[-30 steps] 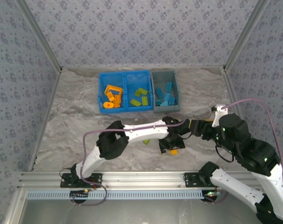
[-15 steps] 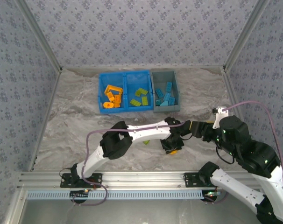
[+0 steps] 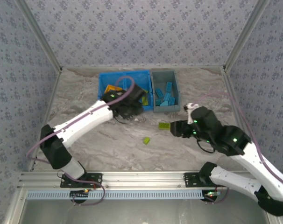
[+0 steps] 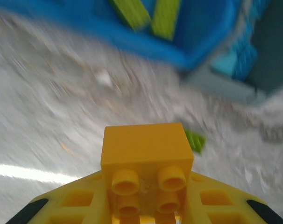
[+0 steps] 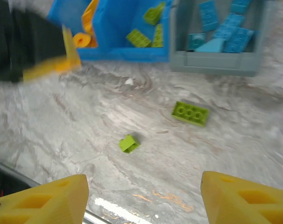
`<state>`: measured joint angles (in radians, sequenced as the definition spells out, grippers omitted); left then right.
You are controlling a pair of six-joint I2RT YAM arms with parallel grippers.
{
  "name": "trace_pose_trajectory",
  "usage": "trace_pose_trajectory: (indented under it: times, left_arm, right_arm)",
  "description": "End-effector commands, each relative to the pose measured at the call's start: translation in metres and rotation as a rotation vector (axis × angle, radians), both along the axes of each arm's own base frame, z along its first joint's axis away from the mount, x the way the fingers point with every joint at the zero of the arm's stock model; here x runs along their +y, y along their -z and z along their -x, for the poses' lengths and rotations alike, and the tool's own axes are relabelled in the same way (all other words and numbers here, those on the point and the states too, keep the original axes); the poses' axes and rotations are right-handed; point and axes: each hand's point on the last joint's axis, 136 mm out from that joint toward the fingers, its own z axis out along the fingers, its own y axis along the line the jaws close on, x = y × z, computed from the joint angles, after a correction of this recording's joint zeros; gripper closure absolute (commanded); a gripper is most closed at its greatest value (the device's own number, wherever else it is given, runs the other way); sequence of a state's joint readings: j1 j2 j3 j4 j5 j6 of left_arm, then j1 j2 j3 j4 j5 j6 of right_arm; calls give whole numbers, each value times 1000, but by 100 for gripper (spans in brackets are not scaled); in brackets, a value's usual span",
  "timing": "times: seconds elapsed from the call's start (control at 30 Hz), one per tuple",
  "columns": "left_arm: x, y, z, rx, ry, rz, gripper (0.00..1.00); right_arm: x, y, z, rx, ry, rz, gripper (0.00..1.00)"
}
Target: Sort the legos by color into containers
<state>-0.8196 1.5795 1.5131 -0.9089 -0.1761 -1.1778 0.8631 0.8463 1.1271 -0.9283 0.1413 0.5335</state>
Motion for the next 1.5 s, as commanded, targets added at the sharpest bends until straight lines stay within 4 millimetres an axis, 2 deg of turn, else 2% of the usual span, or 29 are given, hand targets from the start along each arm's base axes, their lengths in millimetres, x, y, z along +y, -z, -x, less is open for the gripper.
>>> trace_pose_trajectory:
  times: [0.0,0.03,0.07,0.1,0.17,0.27,0.4,0.57,0.63,0.73,0.87,0.93,1.17,1.33,1.47]
  left_arm:
    - [43,27,-34,20,98,-131,69]
    - [54,30,-45,26,96,-152,69]
    - [65,36,-56,41,93,-172,75]
    - [74,42,-67,57,88,-190,77]
    - [87,56,-83,92,71,-226,77]
    - [101,74,-102,139,55,-287,76]
    - [111,92,-114,180,41,-349,74]
    - [119,109,-121,210,21,-380,74]
    - [115,113,-125,200,42,-371,72]
    - [95,119,-133,178,112,-294,67]
    - [66,117,-142,128,200,-165,59]
    - [63,112,-143,118,207,-151,57]
    - [80,90,-132,79,159,-177,45]
    - [97,76,-121,54,109,-219,45]
    - [118,55,-113,-1,57,-279,45]
  right_arm:
    - [45,-6,-12,-79,-87,34,32]
    - [56,-5,-13,-81,-102,47,32]
    - [70,1,-13,-77,-127,72,33]
    - [84,-6,-15,-93,-142,64,33]
    - [103,-5,-14,-102,-172,74,33]
    - [120,-4,-12,-104,-192,64,33]
    - [124,-1,-9,-96,-197,52,33]
    - [117,2,-6,-89,-191,53,32]
    - [114,3,-6,-88,-185,52,32]
    - [112,4,-6,-86,-179,52,32]
    - [111,7,-6,-81,-176,55,32]
    - [111,7,-6,-81,-175,55,32]
    - [113,6,-6,-80,-179,44,30]
    - [115,8,-7,-77,-184,48,30]
    - [111,9,-10,-80,-161,59,30]
